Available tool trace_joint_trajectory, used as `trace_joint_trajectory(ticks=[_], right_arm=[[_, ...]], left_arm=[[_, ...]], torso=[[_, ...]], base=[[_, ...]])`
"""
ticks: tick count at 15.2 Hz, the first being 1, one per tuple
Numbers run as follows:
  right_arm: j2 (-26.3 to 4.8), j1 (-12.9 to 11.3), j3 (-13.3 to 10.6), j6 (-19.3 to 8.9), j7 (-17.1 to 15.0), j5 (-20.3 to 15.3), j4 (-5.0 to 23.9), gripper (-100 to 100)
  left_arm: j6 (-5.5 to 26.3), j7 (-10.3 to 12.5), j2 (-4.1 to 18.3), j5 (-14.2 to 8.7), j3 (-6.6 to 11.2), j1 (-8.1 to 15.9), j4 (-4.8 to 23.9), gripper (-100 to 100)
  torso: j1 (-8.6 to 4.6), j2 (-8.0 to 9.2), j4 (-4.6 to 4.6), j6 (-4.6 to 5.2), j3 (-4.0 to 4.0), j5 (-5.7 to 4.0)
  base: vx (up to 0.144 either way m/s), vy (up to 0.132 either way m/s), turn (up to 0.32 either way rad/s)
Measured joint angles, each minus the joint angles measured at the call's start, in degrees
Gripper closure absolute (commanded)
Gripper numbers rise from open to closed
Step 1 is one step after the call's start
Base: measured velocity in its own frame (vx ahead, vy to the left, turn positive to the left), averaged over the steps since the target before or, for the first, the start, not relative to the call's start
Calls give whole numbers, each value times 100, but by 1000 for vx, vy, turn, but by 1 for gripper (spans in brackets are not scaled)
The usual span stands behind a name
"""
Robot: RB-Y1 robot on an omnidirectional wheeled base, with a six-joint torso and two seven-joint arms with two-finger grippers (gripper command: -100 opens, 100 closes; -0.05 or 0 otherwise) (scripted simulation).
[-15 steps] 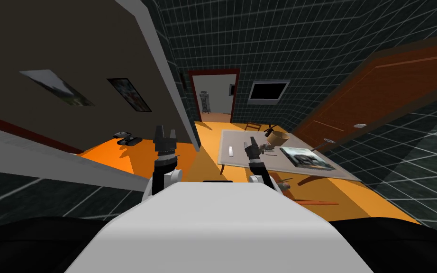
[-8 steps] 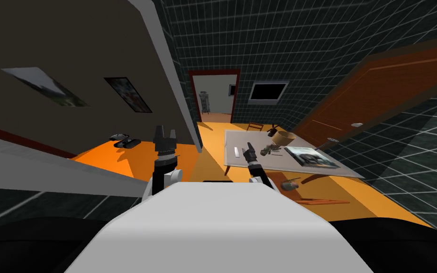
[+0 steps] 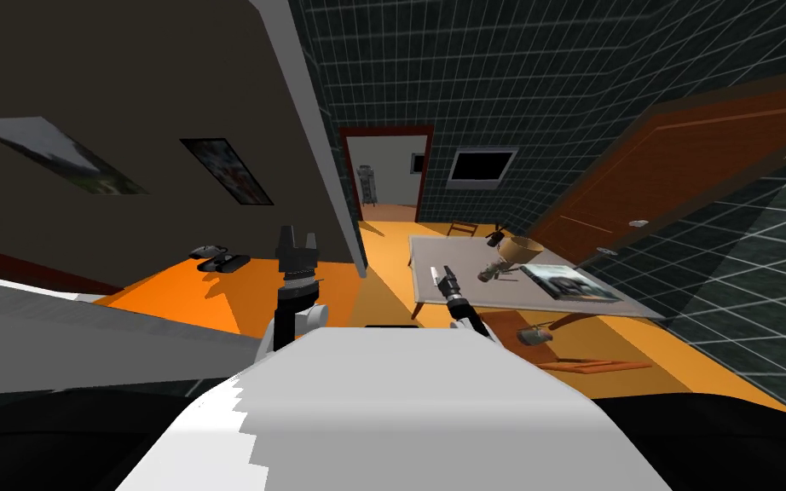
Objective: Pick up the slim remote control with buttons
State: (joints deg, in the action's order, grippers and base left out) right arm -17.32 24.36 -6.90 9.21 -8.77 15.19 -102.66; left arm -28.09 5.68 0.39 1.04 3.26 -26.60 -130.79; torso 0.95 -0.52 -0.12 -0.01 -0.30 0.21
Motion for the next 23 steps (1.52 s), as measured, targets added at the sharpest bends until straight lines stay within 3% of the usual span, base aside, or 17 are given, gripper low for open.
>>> trace_joint_trajectory(ticks=[4,7,12,19,23], right_arm=[[-213,-20,53,-270,-188,363,501,-100],[-261,-76,138,-626,-272,570,706,-100],[-463,-267,225,-997,-461,1016,1560,-100],[-816,-256,448,-1728,-749,1658,2209,-100],[-1025,-330,534,-2012,-899,2088,2844,-100]], left_arm=[[0,0,1,0,1,0,0,0],[0,0,1,0,1,-1,0,0],[0,0,1,0,1,-1,0,0],[0,0,2,0,2,-1,0,0],[0,0,2,0,2,-2,0,0]], torso=[[-29,4,1,1,2,-5],[-48,-14,-2,1,-7,-10],[-41,-21,-5,0,-12,-8],[-71,-27,-7,1,-16,-13],[-80,-61,-13,1,-35,-15]], base=[[86,164,-41],[130,110,-31],[145,139,-41],[165,87,-31],[210,54,-31]])
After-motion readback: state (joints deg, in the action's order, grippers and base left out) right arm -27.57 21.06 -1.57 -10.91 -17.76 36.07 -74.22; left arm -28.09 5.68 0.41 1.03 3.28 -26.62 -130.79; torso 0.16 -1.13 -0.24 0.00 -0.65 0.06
